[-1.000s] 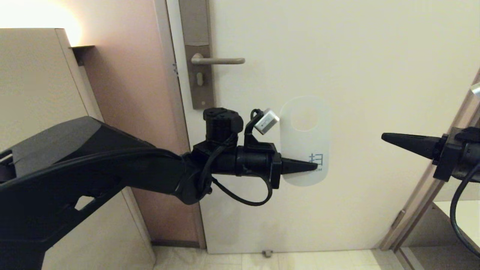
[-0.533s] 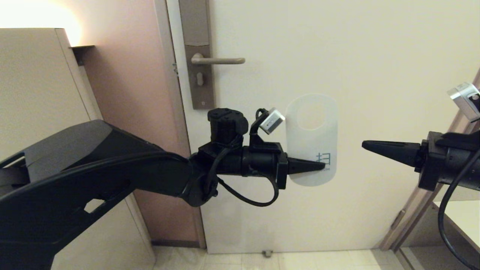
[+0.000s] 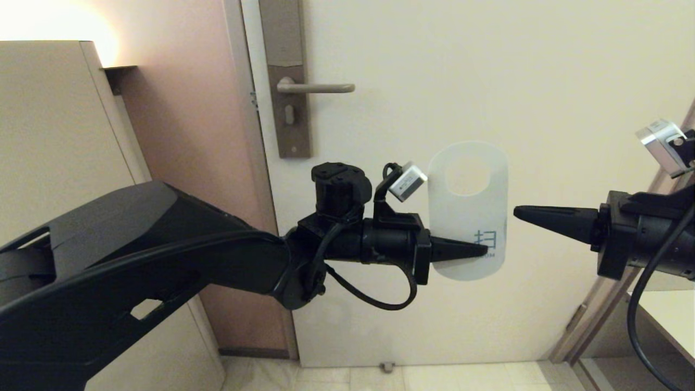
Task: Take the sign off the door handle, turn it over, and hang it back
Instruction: Hand it to the other hand
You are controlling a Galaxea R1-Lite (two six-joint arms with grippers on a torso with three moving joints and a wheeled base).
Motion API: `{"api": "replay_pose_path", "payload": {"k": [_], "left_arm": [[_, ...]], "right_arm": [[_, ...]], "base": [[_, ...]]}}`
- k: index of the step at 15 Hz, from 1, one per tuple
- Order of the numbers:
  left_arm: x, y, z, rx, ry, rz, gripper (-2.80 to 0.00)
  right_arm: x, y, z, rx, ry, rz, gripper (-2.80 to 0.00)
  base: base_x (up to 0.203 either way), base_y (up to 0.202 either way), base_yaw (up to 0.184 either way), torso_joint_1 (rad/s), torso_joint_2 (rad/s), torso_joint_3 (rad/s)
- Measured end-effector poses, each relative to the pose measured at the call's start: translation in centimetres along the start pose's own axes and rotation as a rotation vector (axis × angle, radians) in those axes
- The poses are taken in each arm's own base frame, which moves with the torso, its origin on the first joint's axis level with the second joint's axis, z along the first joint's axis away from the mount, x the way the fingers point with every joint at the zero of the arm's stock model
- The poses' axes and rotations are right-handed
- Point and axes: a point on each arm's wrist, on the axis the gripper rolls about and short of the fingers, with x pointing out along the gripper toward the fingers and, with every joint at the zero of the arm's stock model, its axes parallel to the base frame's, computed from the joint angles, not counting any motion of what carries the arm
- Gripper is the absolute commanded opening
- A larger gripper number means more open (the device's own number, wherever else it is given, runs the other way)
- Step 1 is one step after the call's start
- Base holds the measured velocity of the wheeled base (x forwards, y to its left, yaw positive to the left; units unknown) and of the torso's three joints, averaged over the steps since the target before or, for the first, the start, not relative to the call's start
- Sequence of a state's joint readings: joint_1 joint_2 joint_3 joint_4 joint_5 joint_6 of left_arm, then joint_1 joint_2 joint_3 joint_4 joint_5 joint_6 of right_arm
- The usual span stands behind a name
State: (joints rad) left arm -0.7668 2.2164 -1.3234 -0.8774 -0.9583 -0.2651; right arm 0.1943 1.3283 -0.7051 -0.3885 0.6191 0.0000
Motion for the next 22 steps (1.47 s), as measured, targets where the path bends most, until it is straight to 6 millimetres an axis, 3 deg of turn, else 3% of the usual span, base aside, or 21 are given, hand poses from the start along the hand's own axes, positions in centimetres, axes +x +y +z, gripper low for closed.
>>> {"api": "replay_pose_path", "payload": {"k": [1,2,14,22], "left_arm": [[0.1,-0.1,0.0,-0.001,0.001,-0.003,-2.8],[0.2,-0.2,-0.1,-0.001,0.002,-0.006,-2.8],[0.2,-0.2,-0.1,-0.011,0.004,-0.006,-2.8],[0.6,-1.1,1.0,-0.049,-0.077,-0.052,-2.8]], "right_arm": [[0.0,0.0,0.0,-0.001,-0.002,0.0,-2.8],[-0.1,0.0,0.1,-0.002,-0.003,0.0,0.0],[-0.3,0.2,-1.0,0.019,0.023,0.003,0.0],[-0.8,0.6,-2.6,0.044,0.048,0.005,0.0]], "base": [[0.0,0.0,0.0,0.0,0.0,0.0],[0.0,0.0,0.0,0.0,0.0,0.0],[0.0,0.0,0.0,0.0,0.0,0.0],[0.0,0.0,0.0,0.0,0.0,0.0]]}}
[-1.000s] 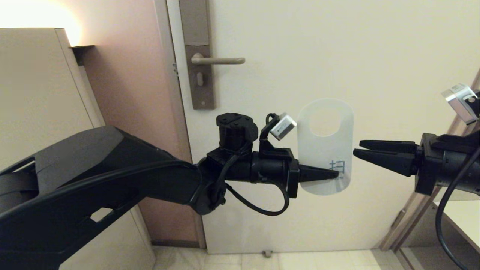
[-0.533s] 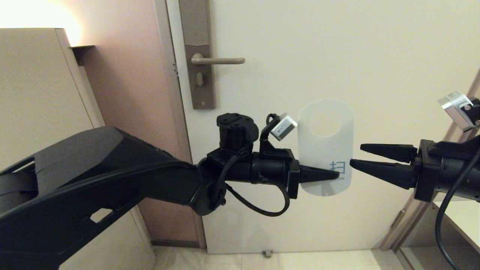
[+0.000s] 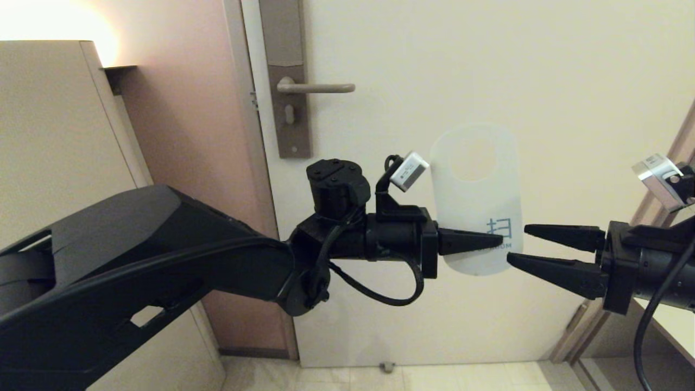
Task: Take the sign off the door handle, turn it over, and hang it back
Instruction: Hand it to the other hand
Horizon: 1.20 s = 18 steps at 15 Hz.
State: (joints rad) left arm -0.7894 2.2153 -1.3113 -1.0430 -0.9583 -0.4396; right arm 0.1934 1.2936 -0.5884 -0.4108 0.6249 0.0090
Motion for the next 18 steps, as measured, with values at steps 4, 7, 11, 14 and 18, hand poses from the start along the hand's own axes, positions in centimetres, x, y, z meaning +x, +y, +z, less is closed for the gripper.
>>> {"api": "replay_pose_path", "payload": {"k": [4,7,11,14,18], "left_arm": [[0.1,-0.1,-0.1,-0.004,0.0,-0.001,-2.8],[0.3,-0.3,0.0,-0.003,0.001,-0.007,-2.8],[0.5,-0.9,-0.7,-0.02,0.019,-0.017,-2.8],[0.7,-1.4,-0.9,-0.023,0.021,-0.027,-2.8],[0.8,-1.6,-1.3,-0.02,0.022,-0.034,-2.8]], "right_arm": [[0.0,0.1,-0.3,-0.011,-0.017,0.015,0.0],[0.0,0.1,-0.4,-0.01,-0.016,0.025,0.0],[-0.1,0.1,0.0,-0.02,-0.029,0.024,0.0],[-0.2,0.2,0.3,-0.028,-0.039,0.024,0.0],[-0.4,0.3,0.4,-0.033,-0.048,0.025,0.0]], "base": [[0.0,0.0,0.0,0.0,0.0,0.0],[0.0,0.0,0.0,0.0,0.0,0.0],[0.0,0.0,0.0,0.0,0.0,0.0],[0.0,0.0,0.0,0.0,0.0,0.0],[0.0,0.0,0.0,0.0,0.0,0.0]]}}
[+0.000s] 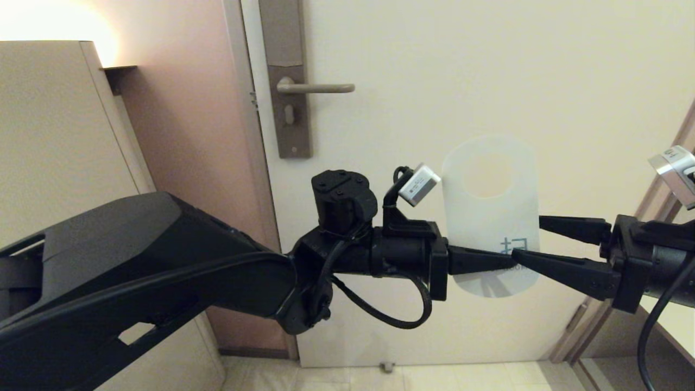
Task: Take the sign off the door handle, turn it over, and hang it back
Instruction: Hand it to the other hand
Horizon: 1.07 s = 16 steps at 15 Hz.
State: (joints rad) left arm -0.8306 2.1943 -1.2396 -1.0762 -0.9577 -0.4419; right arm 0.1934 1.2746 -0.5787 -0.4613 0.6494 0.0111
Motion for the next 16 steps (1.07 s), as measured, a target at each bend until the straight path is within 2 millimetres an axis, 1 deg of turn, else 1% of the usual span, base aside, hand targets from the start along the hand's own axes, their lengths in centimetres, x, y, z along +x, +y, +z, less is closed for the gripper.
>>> {"api": "replay_pose_path", "payload": {"k": [6,16], "left_arm": [[0.0,-0.1,-0.6,0.006,-0.001,-0.007,-2.8],[0.7,0.0,-1.3,0.069,-0.016,-0.028,-2.8]], "right_arm": [[-0.1,0.1,0.0,-0.001,-0.002,0.001,0.0],[-0.1,0.2,0.0,-0.003,-0.003,0.028,0.0]], "base": [[0.0,0.0,0.0,0.0,0.0,0.0],[0.0,0.0,0.0,0.0,0.0,0.0]]}}
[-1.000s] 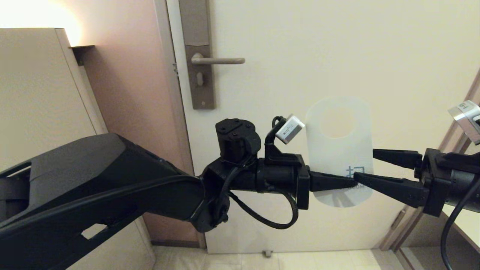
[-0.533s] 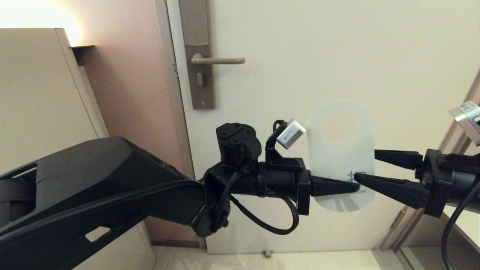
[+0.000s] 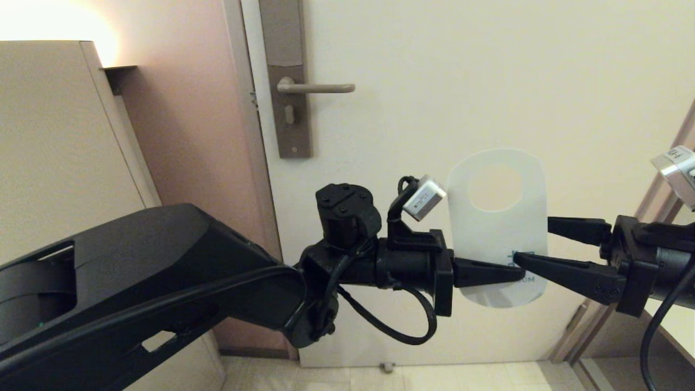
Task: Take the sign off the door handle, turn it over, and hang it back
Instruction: Hand it to the other hand
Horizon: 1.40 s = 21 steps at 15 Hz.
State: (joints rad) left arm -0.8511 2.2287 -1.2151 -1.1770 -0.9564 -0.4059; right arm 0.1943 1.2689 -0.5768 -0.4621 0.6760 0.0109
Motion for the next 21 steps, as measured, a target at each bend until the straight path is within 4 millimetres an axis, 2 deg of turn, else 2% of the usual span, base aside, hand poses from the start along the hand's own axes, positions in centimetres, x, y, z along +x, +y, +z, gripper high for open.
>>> {"api": "replay_pose_path", "payload": {"k": [21], "left_arm": [[1.2,0.8,-0.6,0.023,-0.01,-0.006,-2.8]], "right_arm": [[0.1,0.9,0.2,-0.018,-0.007,0.047,0.0]], "base": [[0.0,0.0,0.0,0.0,0.0,0.0]]}}
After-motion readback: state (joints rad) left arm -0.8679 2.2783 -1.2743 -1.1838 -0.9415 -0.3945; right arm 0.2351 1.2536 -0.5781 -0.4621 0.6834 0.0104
